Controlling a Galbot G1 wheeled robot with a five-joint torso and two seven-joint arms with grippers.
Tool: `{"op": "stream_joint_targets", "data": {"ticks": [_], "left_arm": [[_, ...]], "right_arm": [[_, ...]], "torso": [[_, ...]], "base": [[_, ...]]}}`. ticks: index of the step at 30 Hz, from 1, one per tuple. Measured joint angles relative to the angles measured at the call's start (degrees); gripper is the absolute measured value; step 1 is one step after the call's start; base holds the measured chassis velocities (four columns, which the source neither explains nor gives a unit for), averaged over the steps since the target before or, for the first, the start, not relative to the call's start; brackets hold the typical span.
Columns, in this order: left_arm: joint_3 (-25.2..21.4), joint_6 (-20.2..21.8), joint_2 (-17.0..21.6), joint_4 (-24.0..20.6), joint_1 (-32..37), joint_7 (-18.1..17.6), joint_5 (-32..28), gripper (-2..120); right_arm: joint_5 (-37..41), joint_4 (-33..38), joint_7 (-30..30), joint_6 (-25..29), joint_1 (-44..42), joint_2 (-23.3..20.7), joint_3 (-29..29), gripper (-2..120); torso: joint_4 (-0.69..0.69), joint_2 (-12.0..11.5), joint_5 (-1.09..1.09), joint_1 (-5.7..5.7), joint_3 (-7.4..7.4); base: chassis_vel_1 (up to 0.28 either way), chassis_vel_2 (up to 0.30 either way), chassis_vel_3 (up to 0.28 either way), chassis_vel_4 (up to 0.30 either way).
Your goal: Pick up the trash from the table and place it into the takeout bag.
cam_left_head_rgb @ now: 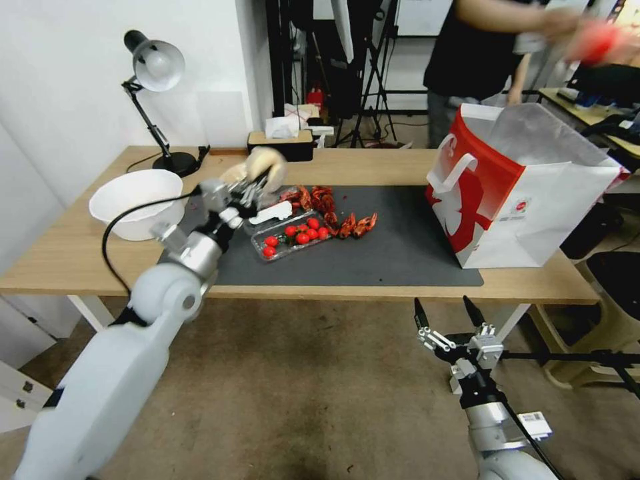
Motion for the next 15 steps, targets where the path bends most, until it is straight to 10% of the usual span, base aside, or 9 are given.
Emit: {"op": "stream_joint_targets", "data": {"ticks": [15], "left_arm": [[19.58,1.06,-9.91,12.8,-22.92,0.1,0.13,7]], "right_arm": [[-0.29,0.1,0.15,0.13,-1.42,0.94,1.12,100]], "torso": [[0.0,0.0,0.01,-0.01,0.0]], "base": [[0.0,0.0,0.0,0.0]]}}
